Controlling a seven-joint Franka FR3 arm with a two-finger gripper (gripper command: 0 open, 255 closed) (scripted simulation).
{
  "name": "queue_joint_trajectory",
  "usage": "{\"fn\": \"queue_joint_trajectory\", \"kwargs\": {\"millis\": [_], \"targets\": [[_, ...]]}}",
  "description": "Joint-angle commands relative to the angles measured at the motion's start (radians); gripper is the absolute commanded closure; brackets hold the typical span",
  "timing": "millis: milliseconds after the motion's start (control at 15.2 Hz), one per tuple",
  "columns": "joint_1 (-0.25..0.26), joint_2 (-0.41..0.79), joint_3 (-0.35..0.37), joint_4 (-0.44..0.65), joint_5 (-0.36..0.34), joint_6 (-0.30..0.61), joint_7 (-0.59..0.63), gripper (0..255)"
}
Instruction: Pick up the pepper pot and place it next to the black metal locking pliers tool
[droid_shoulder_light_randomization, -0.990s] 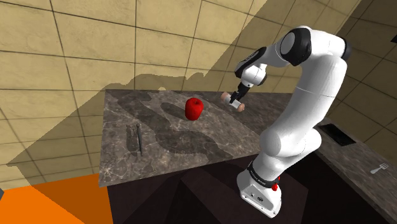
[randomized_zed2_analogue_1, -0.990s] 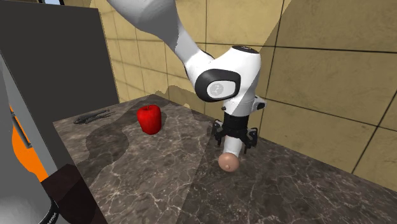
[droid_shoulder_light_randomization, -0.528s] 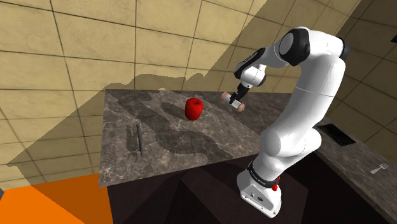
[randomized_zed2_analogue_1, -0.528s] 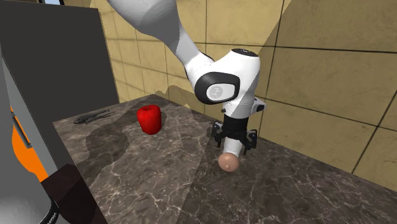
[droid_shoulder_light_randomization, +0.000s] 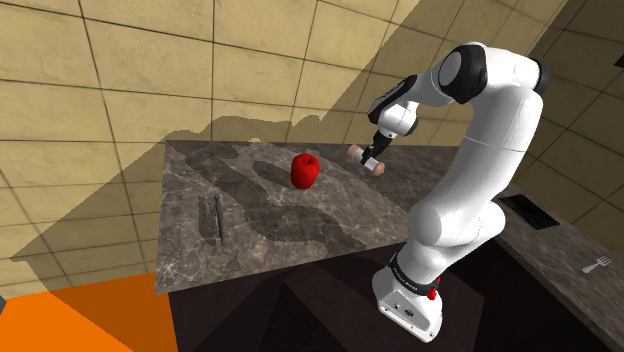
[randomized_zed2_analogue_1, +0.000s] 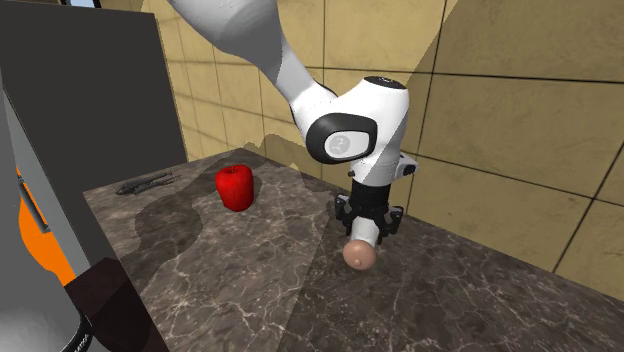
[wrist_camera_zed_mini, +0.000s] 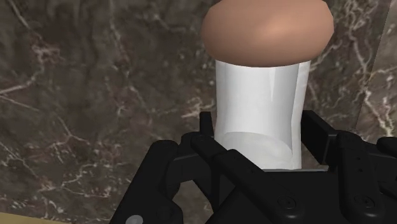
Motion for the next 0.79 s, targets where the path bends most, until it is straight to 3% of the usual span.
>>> {"fn": "queue_joint_trajectory", "kwargs": {"millis": [0, 726], "targets": [[0.000, 0.000, 0.000, 0.000, 0.000, 0.000, 0.000, 255], [0.016, -0.092, -0.025, 0.018, -0.073, -0.100, 0.060, 255]]}}
